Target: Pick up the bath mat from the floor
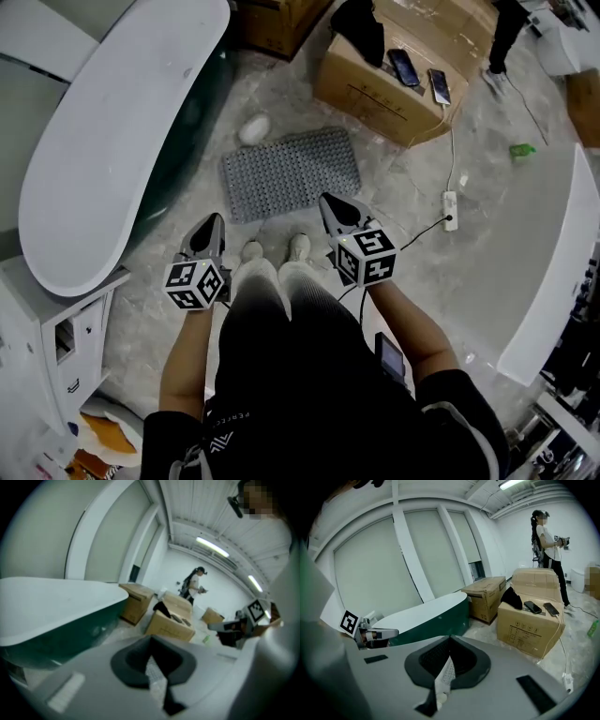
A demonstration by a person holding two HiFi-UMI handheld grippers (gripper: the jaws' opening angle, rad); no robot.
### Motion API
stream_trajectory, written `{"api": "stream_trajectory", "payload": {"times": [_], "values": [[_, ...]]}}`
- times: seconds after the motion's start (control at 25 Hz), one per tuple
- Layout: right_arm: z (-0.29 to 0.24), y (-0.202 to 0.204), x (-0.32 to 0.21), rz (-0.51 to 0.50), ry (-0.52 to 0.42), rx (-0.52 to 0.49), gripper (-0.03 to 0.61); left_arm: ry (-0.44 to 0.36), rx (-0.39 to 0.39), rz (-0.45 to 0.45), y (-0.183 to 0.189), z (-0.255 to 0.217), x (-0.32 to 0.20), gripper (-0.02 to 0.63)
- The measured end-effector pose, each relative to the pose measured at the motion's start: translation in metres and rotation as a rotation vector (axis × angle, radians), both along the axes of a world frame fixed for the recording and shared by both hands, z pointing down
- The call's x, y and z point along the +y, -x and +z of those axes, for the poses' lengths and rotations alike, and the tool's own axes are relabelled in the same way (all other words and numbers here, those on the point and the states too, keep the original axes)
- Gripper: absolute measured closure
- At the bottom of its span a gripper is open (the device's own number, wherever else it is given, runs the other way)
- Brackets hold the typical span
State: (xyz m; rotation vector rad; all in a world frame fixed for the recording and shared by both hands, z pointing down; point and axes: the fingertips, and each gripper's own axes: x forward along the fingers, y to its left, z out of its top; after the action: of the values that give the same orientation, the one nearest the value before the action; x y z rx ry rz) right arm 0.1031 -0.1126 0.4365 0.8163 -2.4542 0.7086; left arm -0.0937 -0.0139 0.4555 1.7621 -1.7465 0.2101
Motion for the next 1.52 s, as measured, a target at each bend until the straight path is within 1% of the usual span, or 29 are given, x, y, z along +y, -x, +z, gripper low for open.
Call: {"api": "stream_trajectory", "payload": {"times": [0.16,0.32,0.44,0.56,0.68,0.84,1.0,1.16,1.32,1.4,1.52], "values": [[0.017,0.011,-0.006,-0.008,0.003,0.018,0.580,0.038,-0.041,0.039,0.004,0.024,-0.004,0.601],[0.037,0.033,-0.006,-0.028,0.008,0.039,0.580,0.090,-0.040,0.051,0.019,0.055,-0.003,0.564],[0.055,0.048,-0.008,-0.049,0.016,0.050,0.580,0.118,-0.048,0.059,0.028,0.080,-0.012,0.541],[0.078,0.057,-0.009,-0.056,0.027,0.067,0.580,0.136,-0.063,0.068,0.034,0.106,-0.023,0.523],[0.106,0.063,-0.009,-0.056,0.049,0.094,0.580,0.164,-0.077,0.071,0.040,0.135,-0.028,0.491],[0.143,0.077,-0.016,-0.059,0.059,0.122,0.580,0.220,-0.076,0.042,0.059,0.182,-0.034,0.483],[0.183,0.088,-0.024,-0.047,0.066,0.144,0.580,0.256,-0.071,0.017,0.074,0.233,-0.041,0.483],[0.227,0.112,-0.028,-0.045,0.076,0.148,0.580,0.299,-0.070,-0.005,0.094,0.280,-0.040,0.483],[0.270,0.131,-0.028,-0.084,0.055,0.154,0.580,0.352,-0.052,-0.034,0.105,0.337,-0.035,0.483],[0.295,0.137,-0.028,-0.107,0.048,0.159,0.580,0.379,-0.046,-0.033,0.106,0.369,-0.034,0.483],[0.334,0.142,-0.026,-0.133,0.046,0.178,0.580,0.396,-0.044,-0.021,0.106,0.411,-0.036,0.483]]}}
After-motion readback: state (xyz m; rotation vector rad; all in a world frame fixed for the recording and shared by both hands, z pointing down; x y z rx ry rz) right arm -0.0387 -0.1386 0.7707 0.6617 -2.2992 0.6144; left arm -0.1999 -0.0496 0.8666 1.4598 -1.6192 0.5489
